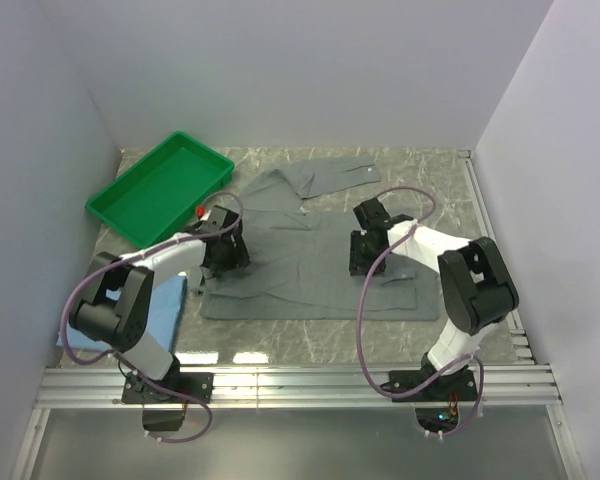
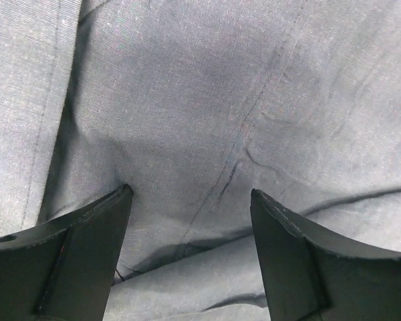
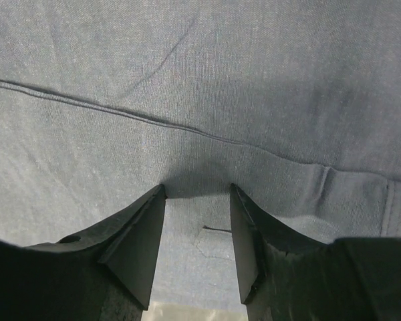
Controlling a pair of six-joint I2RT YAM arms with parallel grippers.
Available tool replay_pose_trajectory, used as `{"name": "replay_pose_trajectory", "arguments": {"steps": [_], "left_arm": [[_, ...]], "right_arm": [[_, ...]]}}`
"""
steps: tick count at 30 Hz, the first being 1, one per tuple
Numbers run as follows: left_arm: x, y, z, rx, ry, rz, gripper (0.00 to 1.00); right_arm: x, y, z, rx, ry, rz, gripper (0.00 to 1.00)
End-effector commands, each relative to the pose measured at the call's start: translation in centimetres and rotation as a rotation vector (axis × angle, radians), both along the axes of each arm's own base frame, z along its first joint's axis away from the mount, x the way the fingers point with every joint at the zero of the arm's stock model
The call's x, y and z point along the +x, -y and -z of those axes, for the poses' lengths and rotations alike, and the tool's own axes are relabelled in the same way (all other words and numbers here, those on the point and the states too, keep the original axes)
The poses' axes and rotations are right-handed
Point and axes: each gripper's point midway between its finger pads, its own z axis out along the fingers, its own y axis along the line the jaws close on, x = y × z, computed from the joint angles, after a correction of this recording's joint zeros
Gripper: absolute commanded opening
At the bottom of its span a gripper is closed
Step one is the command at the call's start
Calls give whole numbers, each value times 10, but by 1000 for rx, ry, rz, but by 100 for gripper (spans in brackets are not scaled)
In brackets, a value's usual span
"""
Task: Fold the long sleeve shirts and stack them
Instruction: Fold the shirt
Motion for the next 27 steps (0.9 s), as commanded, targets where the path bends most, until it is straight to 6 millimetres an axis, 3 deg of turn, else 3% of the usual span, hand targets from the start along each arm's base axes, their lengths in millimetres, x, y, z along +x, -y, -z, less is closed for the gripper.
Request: {"name": "replay_pose_trajectory", "arguments": {"steps": [1, 4, 7, 10, 11, 15, 16, 18, 20, 23, 27], "left_arm": [[-64, -5, 24, -41, -201, -7, 79], [-80, -5, 17, -76, -205, -3, 80], [-86, -3, 2, -104, -183, 14, 82], [-74, -1, -24, -113, -104, 41, 86], [-69, -1, -33, -108, -80, 48, 93], [-16, -12, -90, -17, 105, 46, 98], [-8, -13, -97, -11, 128, 50, 98], [17, -17, -111, -12, 176, 42, 94], [33, -14, -117, -37, 207, 71, 92], [62, -16, -117, -35, 248, 91, 93], [102, -10, -97, 1, 202, 175, 91]], "right_arm": [[-57, 13, 16, -18, -167, 10, 51], [-83, 17, 16, -3, -223, 11, 51], [-95, 21, 10, -1, -229, 9, 51], [-81, 18, -12, 16, -145, -11, 51], [-72, 19, -26, 11, -95, -24, 51], [-25, 35, -81, -40, 91, 24, 53], [-8, 39, -101, -35, 148, 50, 54], [9, 61, -118, -30, 196, 148, 63], [21, 66, -138, 31, 253, 207, 69], [31, 84, -150, 70, 299, 289, 78], [39, 99, -153, 81, 307, 354, 79]]}}
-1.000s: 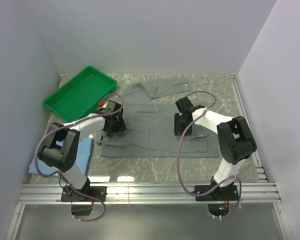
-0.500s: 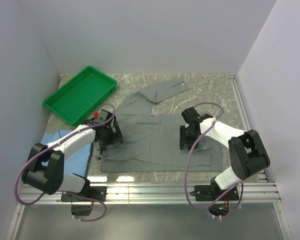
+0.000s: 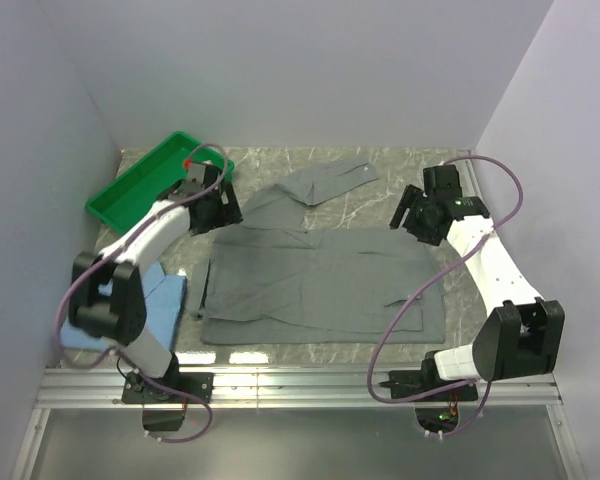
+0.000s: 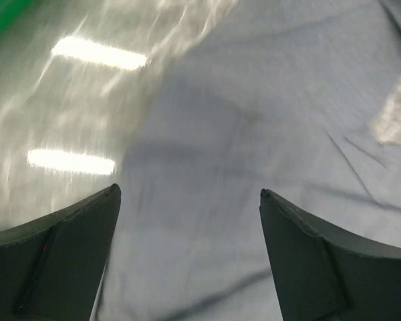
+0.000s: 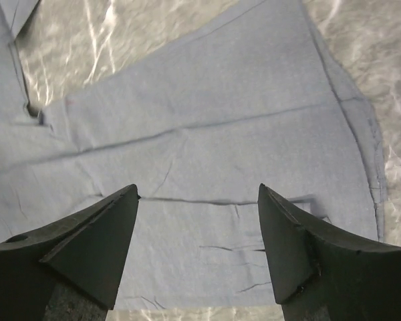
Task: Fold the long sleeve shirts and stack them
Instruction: Fold the shirt
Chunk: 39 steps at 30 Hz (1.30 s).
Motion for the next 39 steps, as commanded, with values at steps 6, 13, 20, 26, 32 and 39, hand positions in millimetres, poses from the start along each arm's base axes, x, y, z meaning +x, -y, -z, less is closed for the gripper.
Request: {"name": "replay_pose_trajectory", "arguments": {"steps": [6, 13, 20, 26, 32, 39], "left_arm": [[75, 16, 40, 81, -66, 119, 82], [82, 20, 75, 78, -128, 118, 69], [76, 16, 102, 100, -158, 114, 70], [76, 17, 110, 187, -174, 108, 71], [85, 16, 94, 220, -121, 90, 73], [97, 16, 47, 165, -10, 67, 73]], "right_arm": [[17, 6, -8, 93, 22, 63, 79], [15, 13, 3, 55, -10, 71, 76], [16, 15, 19, 40, -35, 78, 75], [20, 17, 26, 32, -48, 91, 74], [28, 17, 16, 32, -34, 91, 73], [36, 21, 3, 12, -13, 95, 73]]}}
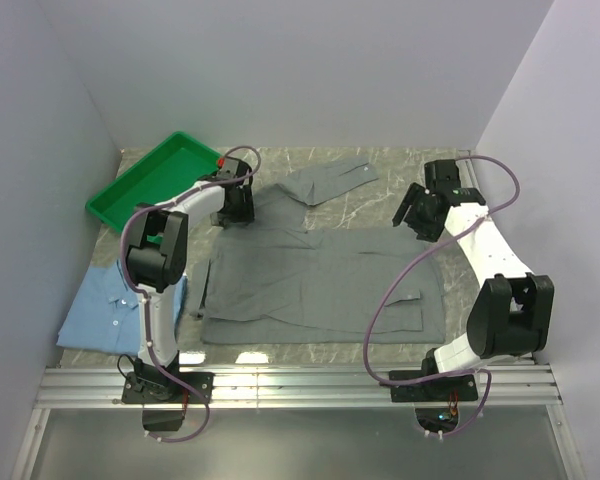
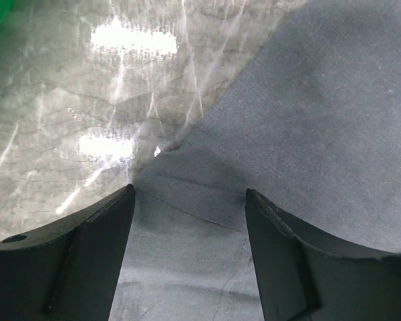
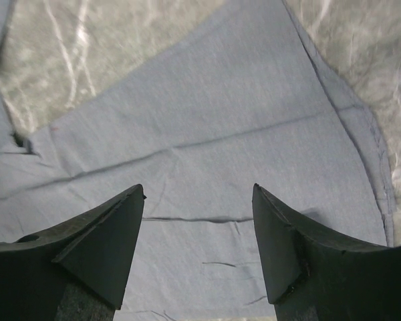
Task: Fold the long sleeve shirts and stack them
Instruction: Fold the shirt
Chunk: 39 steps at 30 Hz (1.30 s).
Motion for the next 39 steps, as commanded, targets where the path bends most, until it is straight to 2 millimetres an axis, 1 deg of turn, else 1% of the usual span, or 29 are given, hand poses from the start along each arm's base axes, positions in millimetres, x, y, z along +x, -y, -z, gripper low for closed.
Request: {"name": "replay_pose_trajectory", "arguments": {"steps": [1, 4, 8, 11, 13, 19, 20, 24, 27, 30, 32, 33, 35, 36, 38, 39], "left_arm": [[19, 0, -50, -53, 125, -13, 73], [22, -6, -45, -59, 106, -29, 72], [25, -14, -34, -57, 78, -42, 68], [22, -12, -22, -61, 45, -30, 64], [20, -12, -19, -64, 37, -27, 59], [11, -10, -3, -62, -7, -17, 58], [9, -7, 1, -57, -15, -13, 58], [0, -8, 13, 3, -47, -24, 58], [-6, -6, 23, 27, -76, -29, 57], [-8, -4, 29, 32, -90, -24, 48], [-8, -4, 30, 32, -92, -17, 40], [-8, -5, 31, 36, -93, -17, 35], [-9, -6, 32, 47, -97, -11, 30], [-9, -6, 32, 50, -97, -11, 24], [-9, -5, 32, 53, -94, -3, 20], [-9, -4, 31, 54, -92, -1, 16]], "right_arm": [[16, 5, -22, -23, 58, 13, 72], [19, 5, -26, -21, 72, 14, 72], [20, 4, -23, -15, 69, 8, 72], [18, 5, -20, -23, 63, 9, 72], [18, 7, -19, -34, 65, 11, 72], [17, 8, -15, -37, 60, 20, 72], [18, 8, -15, -37, 60, 19, 72], [18, 8, -10, -36, 53, 21, 72], [19, 6, -5, -27, 42, 22, 72], [22, 4, -1, -9, 41, 30, 72], [25, 3, 3, -4, 40, 38, 71], [26, 4, 7, -8, 31, 46, 71], [31, 6, 8, -13, 37, 60, 71], [34, 8, 11, -23, 33, 69, 71], [40, 11, 10, -40, 45, 79, 71], [43, 13, 12, -49, 41, 86, 71]]}}
